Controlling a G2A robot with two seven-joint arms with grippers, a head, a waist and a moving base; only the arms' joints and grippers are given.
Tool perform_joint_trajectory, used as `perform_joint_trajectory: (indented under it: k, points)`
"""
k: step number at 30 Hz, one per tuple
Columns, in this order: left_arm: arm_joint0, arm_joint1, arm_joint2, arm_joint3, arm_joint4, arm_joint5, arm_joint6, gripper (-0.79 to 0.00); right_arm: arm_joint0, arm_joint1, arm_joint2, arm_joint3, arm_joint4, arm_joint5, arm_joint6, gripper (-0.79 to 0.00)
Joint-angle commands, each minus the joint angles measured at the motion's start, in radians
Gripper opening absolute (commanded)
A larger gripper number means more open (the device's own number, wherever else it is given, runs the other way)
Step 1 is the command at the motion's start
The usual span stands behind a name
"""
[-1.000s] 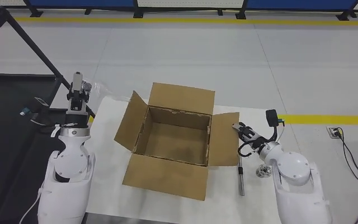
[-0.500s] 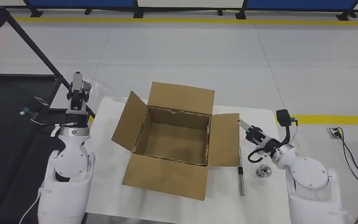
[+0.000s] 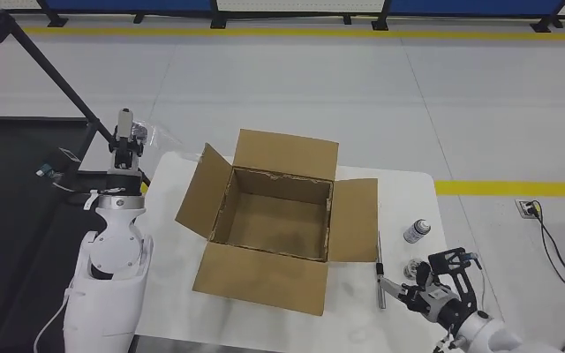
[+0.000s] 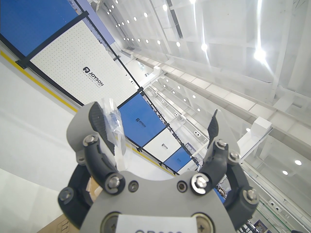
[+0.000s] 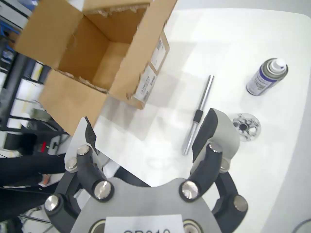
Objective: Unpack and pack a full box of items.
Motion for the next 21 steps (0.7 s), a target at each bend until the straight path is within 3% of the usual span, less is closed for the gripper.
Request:
perform_joint_trajectory:
  k: [1,8,11,15,21]
  points:
    - [-0.003,-0.001,0.003,0.003,-0.001,-0.003,0.0,0.0,0.004,0.0,0.0,0.002,0.037,0.002,0.0,0.0]
    - [-0.001,-0.002,0.011,0.002,0.001,-0.007,-0.007,0.0,0.004,0.0,0.0,0.002,0.037,0.002,0.0,0.0]
    - [0.008,-0.002,0.007,-0.007,-0.005,-0.009,-0.002,0.0,0.025,0.005,-0.047,0.034,-0.05,0.006,0.029,0.0]
    - [0.027,0.0,-0.008,-0.022,-0.005,-0.01,0.003,0.0,0.114,0.011,-0.136,0.143,-0.208,0.084,0.092,0.0]
    - [0.047,0.0,-0.018,-0.042,-0.005,-0.001,0.004,0.0,0.215,0.016,-0.178,0.342,-0.204,0.062,0.058,0.0]
